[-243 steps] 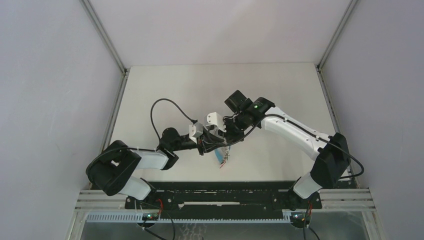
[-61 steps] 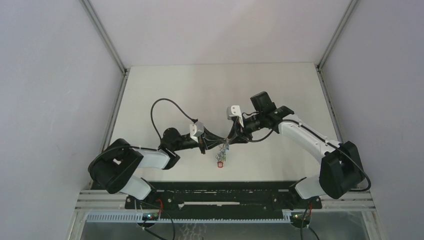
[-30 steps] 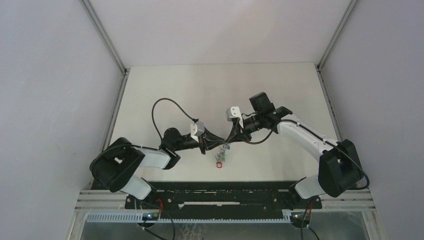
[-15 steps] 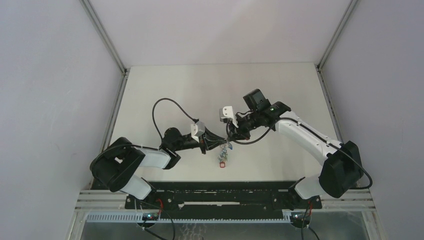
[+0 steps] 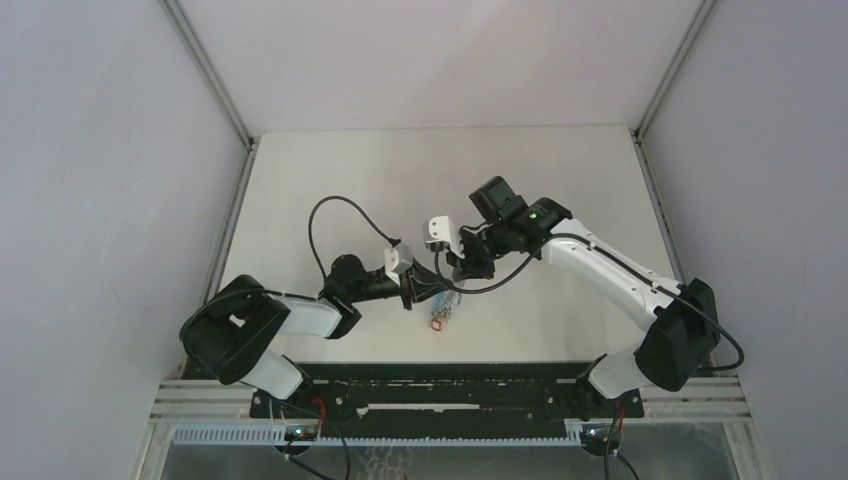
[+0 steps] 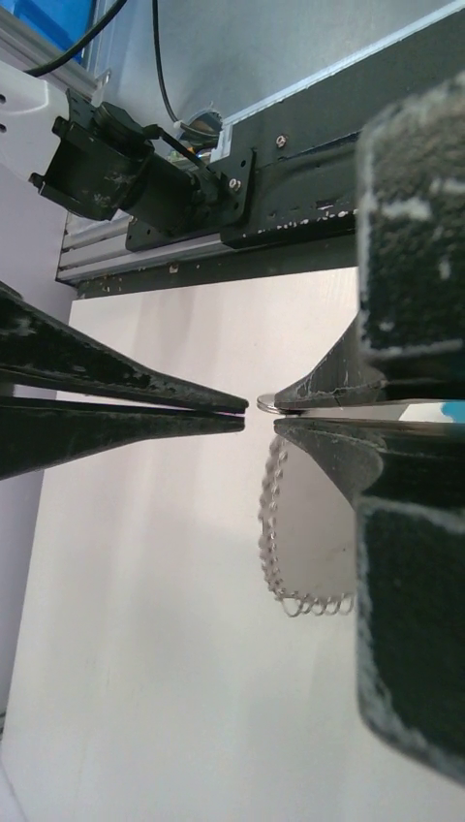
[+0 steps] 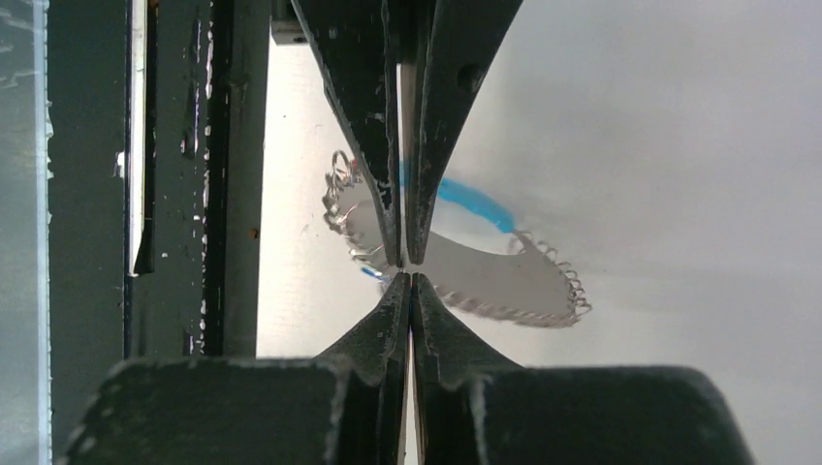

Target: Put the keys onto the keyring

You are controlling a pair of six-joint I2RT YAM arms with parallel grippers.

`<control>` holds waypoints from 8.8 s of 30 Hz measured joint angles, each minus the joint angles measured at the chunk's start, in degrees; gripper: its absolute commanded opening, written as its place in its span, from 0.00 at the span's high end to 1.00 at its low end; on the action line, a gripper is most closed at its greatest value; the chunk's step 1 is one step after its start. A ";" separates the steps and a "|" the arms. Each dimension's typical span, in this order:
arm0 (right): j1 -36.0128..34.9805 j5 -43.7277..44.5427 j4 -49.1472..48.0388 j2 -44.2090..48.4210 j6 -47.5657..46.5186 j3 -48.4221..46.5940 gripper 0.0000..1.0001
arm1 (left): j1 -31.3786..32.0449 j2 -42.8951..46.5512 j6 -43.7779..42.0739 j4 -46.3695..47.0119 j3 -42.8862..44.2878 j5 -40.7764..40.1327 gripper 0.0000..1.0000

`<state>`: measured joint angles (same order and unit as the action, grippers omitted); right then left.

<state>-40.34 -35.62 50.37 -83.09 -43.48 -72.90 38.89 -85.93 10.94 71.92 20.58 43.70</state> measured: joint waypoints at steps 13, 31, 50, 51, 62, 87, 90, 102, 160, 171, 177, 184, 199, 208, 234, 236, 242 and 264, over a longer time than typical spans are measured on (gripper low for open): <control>-1.42 2.23 -0.96 -1.92 2.78 -2.40 0.90 | 0.17 0.00 -1.09 -3.34 0.00 -0.07 0.98; 4.59 5.99 -30.84 15.87 38.01 35.30 0.63 | 2.62 3.15 -5.53 -24.65 1.01 -8.33 0.71; 5.84 20.00 -51.58 34.77 50.56 55.56 0.46 | 9.73 0.28 -26.80 -55.60 16.85 -9.51 0.54; 6.51 20.65 -52.22 37.55 50.90 56.54 0.45 | 9.97 -0.04 -27.96 -57.29 17.81 -9.73 0.53; 12.87 23.93 -53.59 56.30 54.25 64.28 0.39 | 16.50 -8.57 -36.30 -73.33 29.22 -17.73 0.51; 14.86 20.59 -53.31 53.94 55.93 64.30 0.40 | 11.89 -14.23 -26.01 -73.44 35.01 -28.04 0.53; 14.88 20.02 -53.33 53.96 55.93 64.30 0.40 | 11.17 -12.20 -26.56 -73.48 34.80 -26.03 0.52; 15.10 19.08 -53.18 54.60 55.93 64.30 0.40 | 11.50 -13.97 -37.86 -85.07 39.76 -17.25 0.61; 15.21 13.40 -57.48 49.88 55.01 64.30 0.45 | 4.92 -8.41 -36.83 -75.08 34.01 -5.75 1.00; 15.23 7.54 -70.05 40.37 54.93 63.87 0.54 | 2.56 -1.46 -16.50 -43.25 19.10 -6.43 1.00; 15.23 5.22 -75.65 33.46 54.14 60.59 0.56 | -0.17 -1.18 -4.55 -24.02 12.00 -6.40 1.00; 15.17 3.04 -82.55 24.61 54.95 55.93 0.54 | -1.01 -1.16 -0.87 -16.20 10.88 -6.40 1.00; 14.27 -4.09 -90.33 10.45 55.32 50.51 0.56 | -1.42 -1.18 -0.35 -14.10 10.21 -5.95 1.00; 14.93 -10.16 -86.84 9.64 47.63 49.83 0.57 | -1.42 -1.18 -0.35 -14.10 10.21 -5.70 1.00; 14.80 -14.51 -91.38 2.27 36.98 48.06 0.92 | -1.44 -1.18 0.35 -14.01 10.21 -4.31 1.00; 14.80 -14.69 -91.60 2.29 36.65 47.98 1.00 | -1.44 -1.18 0.50 -13.84 10.21 -4.28 1.00; 14.80 -13.86 -86.77 5.84 35.28 47.95 1.00 | -1.49 -1.18 0.50 -13.46 10.10 -4.31 0.98; 3.06 8.31 -32.70 19.58 11.69 25.29 1.00 | -2.78 -1.22 2.54 -3.45 6.03 -4.46 0.60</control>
<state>-37.28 -27.31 17.67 -63.51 -31.79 -47.62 36.12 -87.15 13.47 68.47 26.61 39.24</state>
